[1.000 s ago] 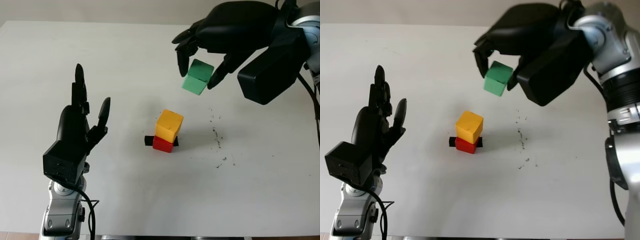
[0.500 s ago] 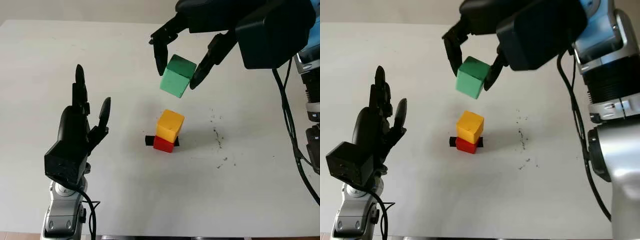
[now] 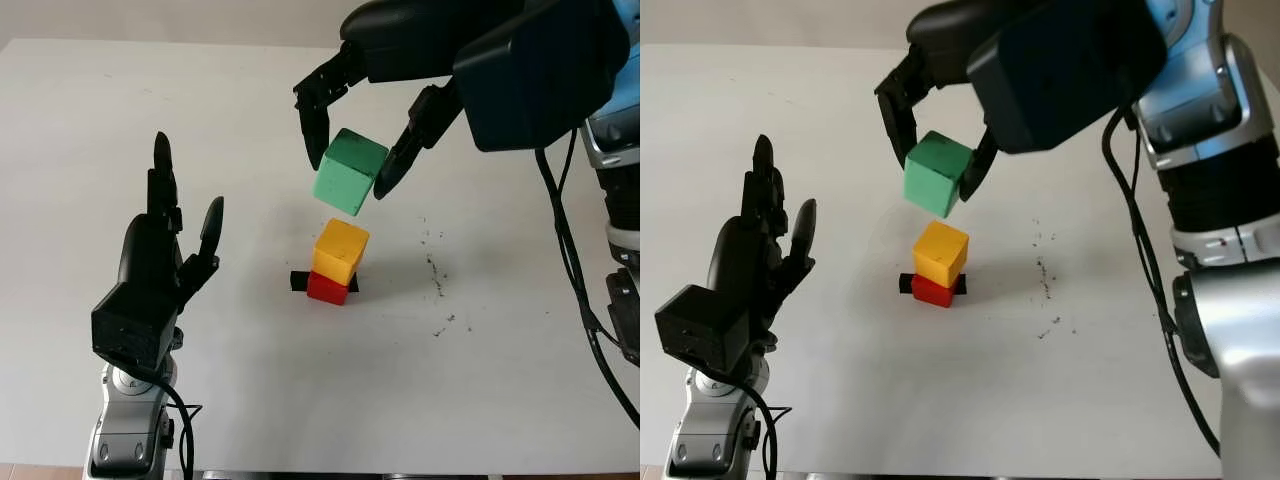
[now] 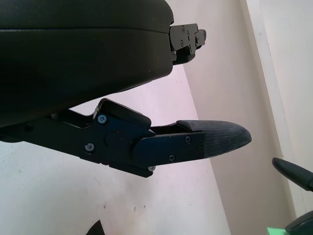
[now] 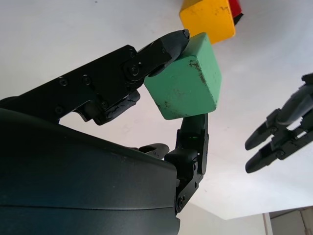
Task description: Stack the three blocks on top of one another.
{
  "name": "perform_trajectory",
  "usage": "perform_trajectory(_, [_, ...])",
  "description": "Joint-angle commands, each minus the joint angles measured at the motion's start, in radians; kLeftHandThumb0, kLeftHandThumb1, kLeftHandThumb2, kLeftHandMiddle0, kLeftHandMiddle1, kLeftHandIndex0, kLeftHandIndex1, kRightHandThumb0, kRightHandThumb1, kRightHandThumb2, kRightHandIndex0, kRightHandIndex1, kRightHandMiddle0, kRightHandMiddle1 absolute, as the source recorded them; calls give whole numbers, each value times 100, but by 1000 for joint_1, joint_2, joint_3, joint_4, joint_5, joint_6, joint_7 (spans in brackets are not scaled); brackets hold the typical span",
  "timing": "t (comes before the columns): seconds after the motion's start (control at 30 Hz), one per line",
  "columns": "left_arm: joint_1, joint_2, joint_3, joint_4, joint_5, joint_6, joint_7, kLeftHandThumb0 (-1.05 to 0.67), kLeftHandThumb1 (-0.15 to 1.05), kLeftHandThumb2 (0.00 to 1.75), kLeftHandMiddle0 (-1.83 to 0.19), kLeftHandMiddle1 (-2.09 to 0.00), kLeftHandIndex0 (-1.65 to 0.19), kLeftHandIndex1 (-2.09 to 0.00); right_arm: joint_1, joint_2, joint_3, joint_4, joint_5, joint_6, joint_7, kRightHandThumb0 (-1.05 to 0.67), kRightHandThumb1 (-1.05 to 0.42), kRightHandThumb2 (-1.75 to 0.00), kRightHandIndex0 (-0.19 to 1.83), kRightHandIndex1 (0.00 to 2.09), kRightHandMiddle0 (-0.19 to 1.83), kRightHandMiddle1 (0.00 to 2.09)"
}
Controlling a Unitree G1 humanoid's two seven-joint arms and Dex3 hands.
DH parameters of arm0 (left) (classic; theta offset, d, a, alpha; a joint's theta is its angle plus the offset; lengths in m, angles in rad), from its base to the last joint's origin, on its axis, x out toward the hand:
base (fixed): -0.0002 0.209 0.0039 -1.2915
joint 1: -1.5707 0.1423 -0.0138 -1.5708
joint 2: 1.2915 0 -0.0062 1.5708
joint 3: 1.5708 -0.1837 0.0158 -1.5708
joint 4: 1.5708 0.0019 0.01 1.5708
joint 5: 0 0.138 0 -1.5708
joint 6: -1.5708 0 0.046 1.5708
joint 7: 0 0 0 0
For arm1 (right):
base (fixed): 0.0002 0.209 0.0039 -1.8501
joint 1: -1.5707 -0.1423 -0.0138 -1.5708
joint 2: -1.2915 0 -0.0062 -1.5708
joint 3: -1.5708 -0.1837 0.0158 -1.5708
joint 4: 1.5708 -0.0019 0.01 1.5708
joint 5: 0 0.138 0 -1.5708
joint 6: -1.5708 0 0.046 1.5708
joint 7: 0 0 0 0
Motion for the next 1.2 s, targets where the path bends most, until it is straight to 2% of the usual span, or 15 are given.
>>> perform_trajectory(0.0, [6, 3, 0, -20, -1, -8, -1, -82, 105, 53, 16, -5, 15, -5, 13, -16, 7, -32, -10, 12, 13, -41, -91, -6, 33, 4, 45, 147])
perform_trajectory(0.43, [1, -2, -8, -22, 4, -12, 3, -82, 105, 55, 18, -5, 17, -5, 76, 8, 36, -49, -36, -46, 9, -38, -91, -5, 37, 6, 41, 162])
perform_trajectory(0.63, [4, -1, -4, -2, -9, -51, -2, -82, 105, 57, 19, -4, 18, -4, 80, 13, 55, -37, -50, -52, 19, -39, -92, -6, 34, 5, 40, 156])
perform_trajectory(1.17, [6, -8, -7, -18, -4, -13, 6, -83, 105, 54, 18, -5, 16, -6, 94, 33, 53, -24, -59, -27, -9, -39, -93, -5, 36, 6, 38, 155])
